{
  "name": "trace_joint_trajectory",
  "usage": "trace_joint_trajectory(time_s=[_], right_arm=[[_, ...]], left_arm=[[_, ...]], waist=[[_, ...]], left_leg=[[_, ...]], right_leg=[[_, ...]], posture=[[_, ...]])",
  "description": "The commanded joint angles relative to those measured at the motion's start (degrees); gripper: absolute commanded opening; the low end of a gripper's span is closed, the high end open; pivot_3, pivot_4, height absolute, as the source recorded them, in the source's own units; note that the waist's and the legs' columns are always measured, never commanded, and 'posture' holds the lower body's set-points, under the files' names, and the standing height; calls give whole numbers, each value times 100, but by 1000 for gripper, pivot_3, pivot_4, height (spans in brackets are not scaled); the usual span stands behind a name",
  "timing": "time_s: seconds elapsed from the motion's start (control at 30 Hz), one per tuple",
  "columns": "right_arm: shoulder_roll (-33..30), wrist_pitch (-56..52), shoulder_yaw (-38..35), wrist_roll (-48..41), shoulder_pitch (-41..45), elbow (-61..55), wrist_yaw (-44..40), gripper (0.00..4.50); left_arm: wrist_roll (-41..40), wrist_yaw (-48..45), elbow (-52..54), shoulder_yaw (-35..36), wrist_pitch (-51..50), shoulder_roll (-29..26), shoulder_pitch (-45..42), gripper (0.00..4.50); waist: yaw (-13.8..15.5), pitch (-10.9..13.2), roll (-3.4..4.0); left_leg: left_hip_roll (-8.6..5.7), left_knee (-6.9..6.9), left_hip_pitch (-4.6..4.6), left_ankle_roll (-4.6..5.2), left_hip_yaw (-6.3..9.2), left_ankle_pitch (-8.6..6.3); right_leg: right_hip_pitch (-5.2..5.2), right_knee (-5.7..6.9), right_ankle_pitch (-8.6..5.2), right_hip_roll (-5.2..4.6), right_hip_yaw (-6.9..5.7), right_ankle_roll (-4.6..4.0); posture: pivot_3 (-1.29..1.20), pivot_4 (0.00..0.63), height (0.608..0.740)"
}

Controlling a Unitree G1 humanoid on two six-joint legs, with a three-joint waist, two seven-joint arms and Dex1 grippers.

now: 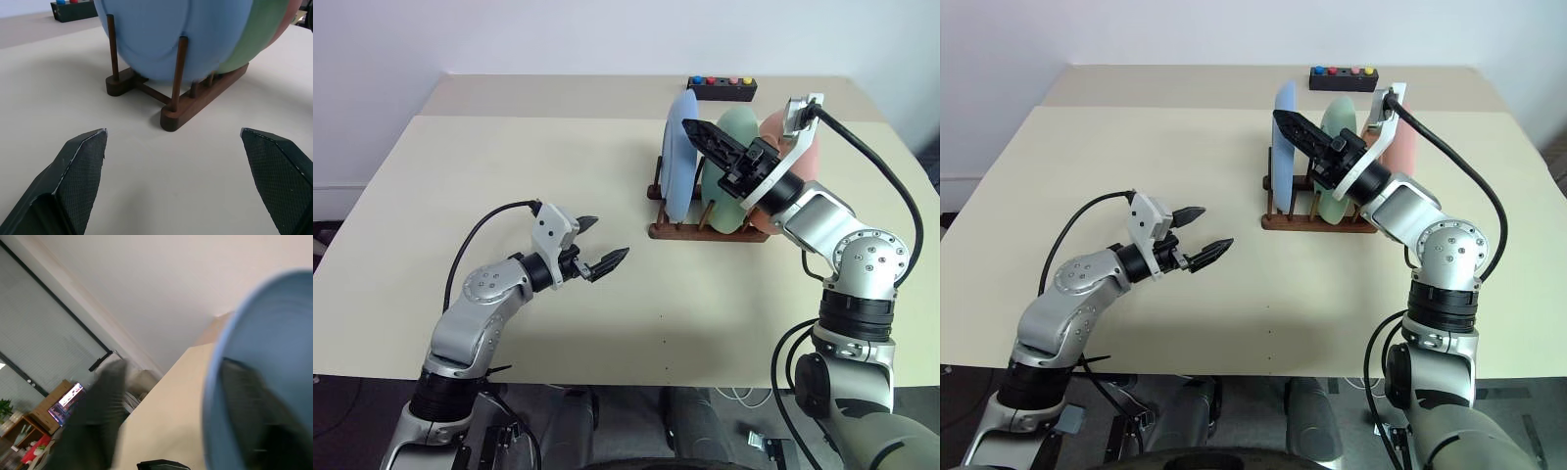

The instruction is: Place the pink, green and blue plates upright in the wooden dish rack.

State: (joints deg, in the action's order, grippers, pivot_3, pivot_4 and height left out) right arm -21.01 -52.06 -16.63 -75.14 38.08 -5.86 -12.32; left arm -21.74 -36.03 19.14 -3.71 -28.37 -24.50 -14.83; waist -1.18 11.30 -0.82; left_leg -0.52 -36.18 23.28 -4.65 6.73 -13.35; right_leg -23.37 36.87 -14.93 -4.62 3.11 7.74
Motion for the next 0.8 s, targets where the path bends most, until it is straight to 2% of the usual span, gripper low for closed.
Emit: trace_joint_trajectory(time_s=[0.03,0.47,0.8], right_arm=[[-42,92,-90,4,63,-161,-82,4423],[-367,117,26,456,227,-559,-415,4423],[-1118,197,-123,761,343,-1039,-885,4423]], left_arm=[[10,25,212,-8,59,13,-37,4500],[9,43,236,-74,41,90,-21,4500],[-7,48,239,-100,34,115,-10,4500]], waist=[[0,0,0],[3,1,1],[15,2,3]], left_leg=[[0,0,0,0,0,0],[0,1,1,0,0,0],[0,3,4,0,0,0]], right_leg=[[0,0,0,0,0,0],[-1,-3,0,0,0,0],[0,-12,0,-1,-1,0]], posture=[[0,150,734],[0,150,734],[0,150,734]])
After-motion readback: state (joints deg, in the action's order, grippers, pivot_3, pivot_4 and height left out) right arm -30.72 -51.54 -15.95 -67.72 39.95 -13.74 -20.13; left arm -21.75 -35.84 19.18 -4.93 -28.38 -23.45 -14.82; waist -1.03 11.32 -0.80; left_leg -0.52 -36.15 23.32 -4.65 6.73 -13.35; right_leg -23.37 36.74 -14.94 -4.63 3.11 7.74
